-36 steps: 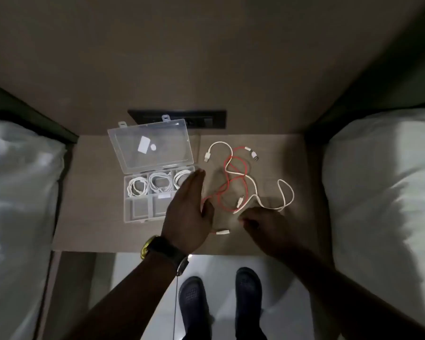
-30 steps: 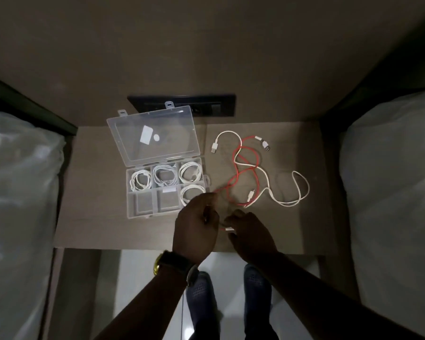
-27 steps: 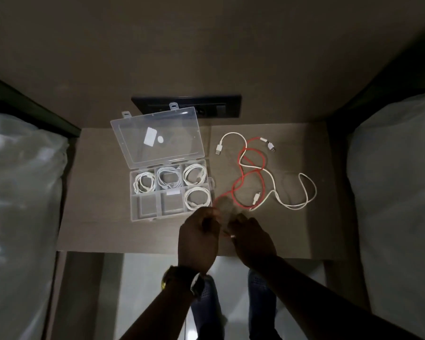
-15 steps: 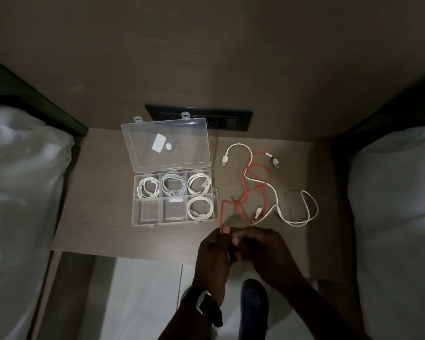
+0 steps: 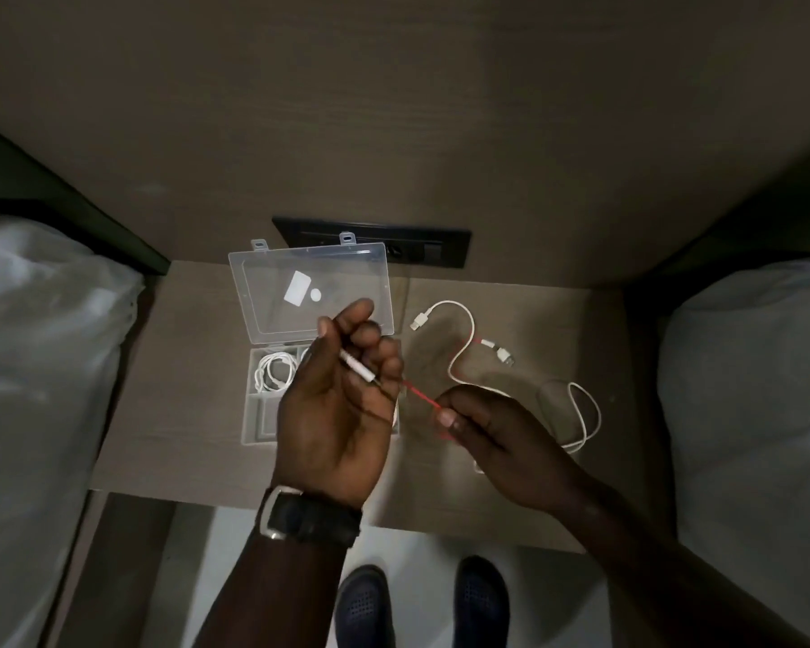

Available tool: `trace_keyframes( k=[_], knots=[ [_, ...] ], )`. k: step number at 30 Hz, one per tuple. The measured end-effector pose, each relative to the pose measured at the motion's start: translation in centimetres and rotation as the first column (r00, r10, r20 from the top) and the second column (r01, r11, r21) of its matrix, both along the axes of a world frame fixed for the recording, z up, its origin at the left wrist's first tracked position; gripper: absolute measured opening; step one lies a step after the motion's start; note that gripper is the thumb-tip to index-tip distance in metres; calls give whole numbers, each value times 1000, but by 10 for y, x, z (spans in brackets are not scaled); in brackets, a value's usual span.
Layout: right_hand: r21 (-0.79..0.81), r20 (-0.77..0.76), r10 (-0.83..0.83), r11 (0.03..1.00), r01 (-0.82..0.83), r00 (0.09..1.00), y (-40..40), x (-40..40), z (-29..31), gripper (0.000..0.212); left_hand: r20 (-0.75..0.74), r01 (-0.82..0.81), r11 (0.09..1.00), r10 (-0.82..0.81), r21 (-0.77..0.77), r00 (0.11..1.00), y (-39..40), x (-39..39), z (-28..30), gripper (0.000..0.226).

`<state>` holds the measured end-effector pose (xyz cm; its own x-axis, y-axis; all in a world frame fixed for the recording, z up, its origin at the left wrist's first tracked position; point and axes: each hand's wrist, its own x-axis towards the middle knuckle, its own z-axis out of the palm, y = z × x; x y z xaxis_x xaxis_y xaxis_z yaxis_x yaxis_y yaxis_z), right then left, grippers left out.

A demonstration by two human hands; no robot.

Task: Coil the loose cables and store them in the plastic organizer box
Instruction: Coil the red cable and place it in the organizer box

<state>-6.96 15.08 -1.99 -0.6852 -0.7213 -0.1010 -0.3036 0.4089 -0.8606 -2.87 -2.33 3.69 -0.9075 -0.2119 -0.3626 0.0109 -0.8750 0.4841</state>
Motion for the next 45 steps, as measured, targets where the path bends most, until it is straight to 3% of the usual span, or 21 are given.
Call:
trace_keyframes(
  k=[2,4,5,7,9,10,14,16,19,21,24,27,31,34,37,39,41,43,45],
  knots=[
    [42,-77,70,997,-67,995,6,-2,5,12,24,-31,996,33,-86,999,7,-10,-11,35],
    [84,-193,123,991,-108,973,10,-5,11,14,87,4,953,24,-304,996,16,-12,-23,35],
    [110,-247,135,988,-111,960,13,-9,13,16,139,59,883,7,-466,990,21,-11,-29,32],
    [187,-345,173,976,-114,923,21,-22,20,20,248,245,645,-88,-723,965,31,-6,-40,27],
    [265,-440,231,957,-120,868,27,-35,25,17,352,399,477,-190,-783,917,43,0,-42,32],
    [280,-476,243,953,-116,845,28,-40,28,14,393,447,467,-214,-763,895,47,1,-40,37],
    [257,-548,253,958,-128,797,24,-54,35,14,523,572,542,-261,-616,811,49,-4,-26,49],
    [231,-578,186,971,-59,795,25,-64,39,18,516,615,630,-367,-475,774,45,-4,-21,48],
    [184,-578,71,982,46,813,27,-71,45,20,361,641,730,-547,-235,755,39,4,-14,47],
    [150,-517,4,985,86,856,25,-70,44,30,140,626,779,-615,-48,776,36,9,-7,41],
    [-27,-173,-125,992,122,977,17,-70,40,39,-233,466,853,-416,235,879,31,12,-1,36],
    [-36,22,-62,997,63,998,14,-60,29,46,-340,171,920,-45,352,939,16,11,-1,41],
    [20,105,-4,1000,2,994,12,-40,18,30,-101,-225,925,266,307,959,2,6,-2,37],
    [-119,320,-134,976,180,938,9,-29,12,14,-88,-256,926,290,278,953,-1,2,0,38],
    [-221,649,-276,823,523,709,12,-22,6,13,-111,-261,930,297,258,948,-5,3,3,39],
    [-161,745,-383,692,704,546,17,-23,2,17,-134,-282,927,321,246,938,-10,7,3,39],
    [-77,758,-477,613,786,446,26,-24,-6,17,-160,-295,917,344,268,925,-17,11,0,39],
    [-10,642,-576,654,757,506,36,-22,-20,17,-170,-319,898,381,303,909,-25,13,-2,38],
    [15,388,-605,759,651,696,46,-12,-32,17,-145,-385,880,435,278,889,-35,10,-2,35]
  ],
)
